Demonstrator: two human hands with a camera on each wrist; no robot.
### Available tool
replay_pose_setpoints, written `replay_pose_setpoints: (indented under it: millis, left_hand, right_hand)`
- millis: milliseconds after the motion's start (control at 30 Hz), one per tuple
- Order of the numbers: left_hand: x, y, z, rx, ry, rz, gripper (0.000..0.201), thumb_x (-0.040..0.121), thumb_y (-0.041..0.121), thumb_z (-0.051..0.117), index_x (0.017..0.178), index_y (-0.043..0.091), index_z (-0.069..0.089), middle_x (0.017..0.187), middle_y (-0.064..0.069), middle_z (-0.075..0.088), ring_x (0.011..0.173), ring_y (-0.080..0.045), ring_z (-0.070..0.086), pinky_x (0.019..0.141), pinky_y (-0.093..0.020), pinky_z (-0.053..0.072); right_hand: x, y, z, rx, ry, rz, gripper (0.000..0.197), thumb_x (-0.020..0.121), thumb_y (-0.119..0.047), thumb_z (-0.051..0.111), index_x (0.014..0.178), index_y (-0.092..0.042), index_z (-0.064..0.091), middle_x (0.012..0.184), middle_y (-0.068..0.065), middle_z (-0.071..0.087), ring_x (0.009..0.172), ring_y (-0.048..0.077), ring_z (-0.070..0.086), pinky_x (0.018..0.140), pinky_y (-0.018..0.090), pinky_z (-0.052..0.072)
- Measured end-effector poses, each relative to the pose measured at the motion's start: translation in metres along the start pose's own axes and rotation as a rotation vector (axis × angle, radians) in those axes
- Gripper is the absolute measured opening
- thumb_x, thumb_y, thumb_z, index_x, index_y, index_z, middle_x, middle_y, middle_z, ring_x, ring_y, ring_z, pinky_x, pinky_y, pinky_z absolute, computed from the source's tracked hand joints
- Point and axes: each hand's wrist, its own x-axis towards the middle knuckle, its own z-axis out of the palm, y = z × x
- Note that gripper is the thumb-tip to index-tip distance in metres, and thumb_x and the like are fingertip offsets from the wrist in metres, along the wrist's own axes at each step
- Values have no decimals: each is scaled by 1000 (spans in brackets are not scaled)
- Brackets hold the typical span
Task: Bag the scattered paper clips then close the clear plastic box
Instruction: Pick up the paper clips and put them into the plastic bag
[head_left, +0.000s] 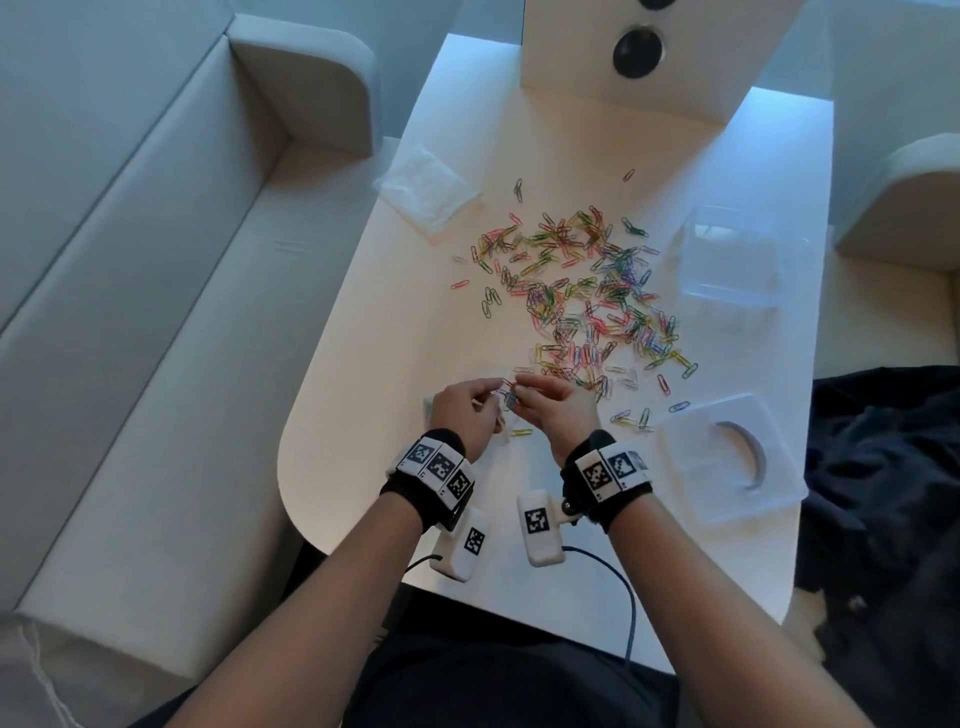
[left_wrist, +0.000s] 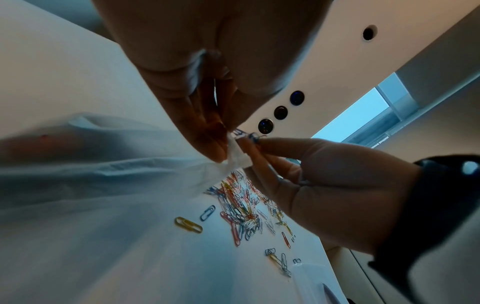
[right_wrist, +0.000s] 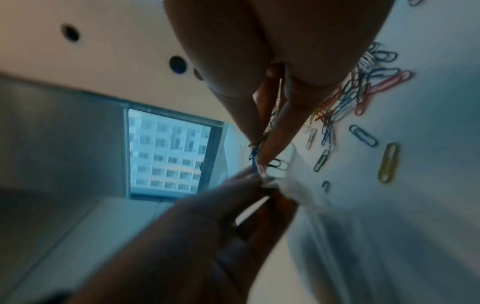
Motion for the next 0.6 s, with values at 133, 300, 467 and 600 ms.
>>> replay_pose_setpoints:
  millis: [133, 300, 467, 600]
  left_hand:
    - [-2, 4, -2, 56, 9, 31, 26, 92, 9, 57, 113, 15, 72, 82, -2, 71, 70, -16, 70, 76, -24, 59]
    - [-3, 6, -3, 53, 7, 32, 26, 93, 8, 56, 114, 13, 71, 80, -4, 71, 69, -17, 70, 71, -17, 56]
    - [-1, 7, -4, 50, -19, 46, 26, 93, 8, 56, 113, 13, 71, 85, -3, 71, 71, -19, 71, 77, -26, 58]
    - [0, 6, -6, 78, -43, 58, 27, 93, 8, 56, 113, 15, 72, 83, -2, 72, 72, -17, 71, 80, -26, 58]
  right_hand:
    - [7, 8, 0, -371, 10, -68, 14, 91, -7, 62, 99, -5, 73, 91, 13, 73, 87, 27, 71, 82, 36, 59]
    - [6, 1, 3, -700, -59, -98, 35, 87, 5, 49, 111, -8, 72, 104, 8, 72, 91, 18, 69, 88, 36, 57]
    - [2, -6, 4, -841, -37, -281, 21, 88, -2, 61, 103, -7, 75, 90, 10, 75, 80, 18, 71, 81, 32, 59]
    - [-3, -14, 8, -1302, -211, -443, 22, 90, -7, 54, 87, -11, 76, 75, 2, 66, 73, 19, 59, 74, 26, 47]
